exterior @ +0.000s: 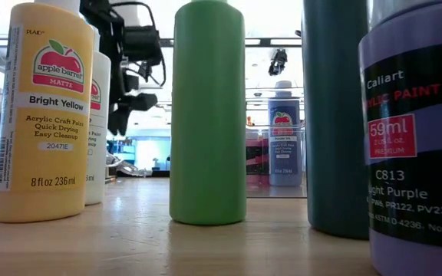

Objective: Pick & Place Paint Supplies
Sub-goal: Put the gold paint brush into the yellow cup

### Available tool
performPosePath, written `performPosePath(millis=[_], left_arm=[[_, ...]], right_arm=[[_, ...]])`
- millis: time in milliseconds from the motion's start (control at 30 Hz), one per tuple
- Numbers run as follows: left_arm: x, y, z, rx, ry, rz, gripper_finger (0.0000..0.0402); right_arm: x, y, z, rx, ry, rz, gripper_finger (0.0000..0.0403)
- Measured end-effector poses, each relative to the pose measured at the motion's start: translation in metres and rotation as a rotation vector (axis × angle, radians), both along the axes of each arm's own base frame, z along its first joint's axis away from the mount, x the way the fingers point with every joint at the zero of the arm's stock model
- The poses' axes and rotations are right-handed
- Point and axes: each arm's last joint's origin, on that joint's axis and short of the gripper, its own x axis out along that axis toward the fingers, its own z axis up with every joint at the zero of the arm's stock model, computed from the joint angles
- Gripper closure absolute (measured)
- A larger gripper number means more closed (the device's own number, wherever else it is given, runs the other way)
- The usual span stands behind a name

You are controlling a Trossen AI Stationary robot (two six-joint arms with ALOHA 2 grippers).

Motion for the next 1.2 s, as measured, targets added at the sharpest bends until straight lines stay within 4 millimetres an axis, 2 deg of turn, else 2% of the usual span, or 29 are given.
performPosePath(millis=[300,933,1200], left_arm=[[-0.004,0.002,-0.014,-0.065,-0.034,0.005,0.0261],[-0.011,0.000,-0.051,-0.121,-0.150,0.055,0.0266],[-0.004,0.003,-0.073,-0.174,-0.077,0.066,0.0266]], right_arm=[[0.000,0.000,0.000,-0.002,-0.004,0.000,0.0394],[0.001,0.000,0.001,-0.006,-0.010,-0.001,0.0394],[0.001,0.000,0.001,-0.006,-0.011,0.000,0.0394]])
